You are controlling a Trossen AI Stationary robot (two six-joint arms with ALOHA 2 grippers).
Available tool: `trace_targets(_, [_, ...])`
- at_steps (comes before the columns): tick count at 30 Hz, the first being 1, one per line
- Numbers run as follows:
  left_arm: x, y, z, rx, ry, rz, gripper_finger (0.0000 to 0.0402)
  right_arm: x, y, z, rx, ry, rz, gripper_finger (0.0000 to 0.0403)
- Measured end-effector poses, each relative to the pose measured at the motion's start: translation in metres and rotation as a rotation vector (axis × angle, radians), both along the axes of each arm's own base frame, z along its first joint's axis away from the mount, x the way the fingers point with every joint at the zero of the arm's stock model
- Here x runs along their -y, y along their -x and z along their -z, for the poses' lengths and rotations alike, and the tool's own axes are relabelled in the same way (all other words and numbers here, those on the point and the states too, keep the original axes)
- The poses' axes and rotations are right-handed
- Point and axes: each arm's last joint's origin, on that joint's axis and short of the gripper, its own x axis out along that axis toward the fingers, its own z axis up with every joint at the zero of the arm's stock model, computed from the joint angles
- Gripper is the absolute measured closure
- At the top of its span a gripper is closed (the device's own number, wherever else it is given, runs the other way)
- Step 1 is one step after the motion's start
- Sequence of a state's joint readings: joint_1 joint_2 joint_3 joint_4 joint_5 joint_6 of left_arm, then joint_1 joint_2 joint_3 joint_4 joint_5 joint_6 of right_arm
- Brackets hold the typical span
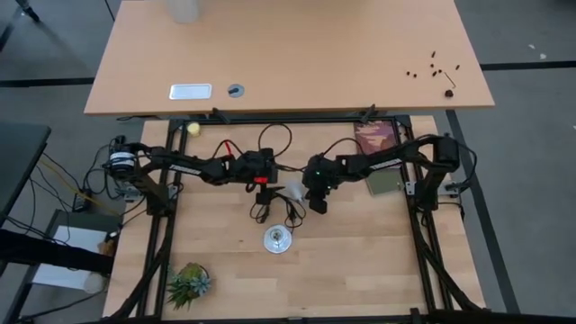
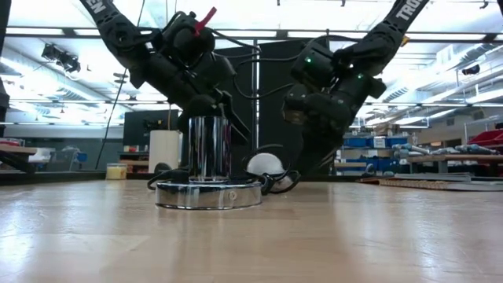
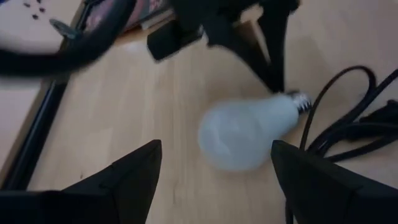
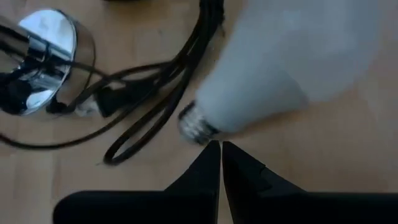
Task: Screw lightbulb
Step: Insert the lightbulb into the silver lamp
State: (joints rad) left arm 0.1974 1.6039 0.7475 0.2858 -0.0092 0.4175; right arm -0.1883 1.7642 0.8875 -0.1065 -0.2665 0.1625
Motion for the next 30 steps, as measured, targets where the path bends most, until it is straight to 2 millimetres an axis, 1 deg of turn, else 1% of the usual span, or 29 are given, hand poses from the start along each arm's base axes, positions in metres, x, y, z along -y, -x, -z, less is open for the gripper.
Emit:
trace_targets(2, [0.0, 0.0, 0.001, -0.001, 0.004, -0.005, 0.0092, -0.005, 0.002, -0.003, -0.016, -0.01, -0.002, 0.0376])
trace_targets(4, [0.0, -0.001, 0.002, -0.003, -0.005, -0.018, 0.0092, -0.013, 0.002, -0.011, 0.009, -0.003, -0.018, 0.0376])
trace_targets(7, [0.0, -0.001, 0.001, 0.011, -0.005, -0.036, 0.0092, -0.019, 0.001, -0.015, 0.015, 0.074, -0.008, 0.0376])
trace_targets(10, [0.0, -0.001, 0.001, 0.013, 0.018, -0.061, 0.0092, -0.016, 0.007, -0.011, -0.064, 0.123, 0.028, 0.0376])
trace_targets(14, [0.004, -0.001, 0.003, -0.001, 0.059, -0.075, 0.0092, -0.015, 0.018, -0.009, -0.165, 0.062, 0.029, 0.0376])
trace_targets(16, [0.005, 0.0, 0.004, -0.01, 0.066, -0.075, 0.0092, -0.015, 0.022, -0.009, -0.208, 0.086, 0.043, 0.0376])
trace_targets(18, [0.006, 0.0, 0.004, -0.012, 0.066, -0.074, 0.0092, -0.013, 0.026, -0.008, -0.254, 0.155, 0.086, 0.0376])
trace_targets(22, [0.005, 0.0, 0.004, -0.011, 0.062, -0.092, 0.0092, 0.003, 0.034, -0.007, -0.338, 0.29, 0.203, 0.0376])
trace_targets(25, [0.005, 0.0, 0.004, -0.012, 0.056, -0.107, 0.0092, 0.013, 0.038, -0.006, -0.371, 0.319, 0.254, 0.0376])
trace_targets(30, [0.005, 0.0, 0.003, -0.01, 0.055, -0.107, 0.0092, 0.025, 0.042, -0.006, -0.39, 0.376, 0.272, 0.0376])
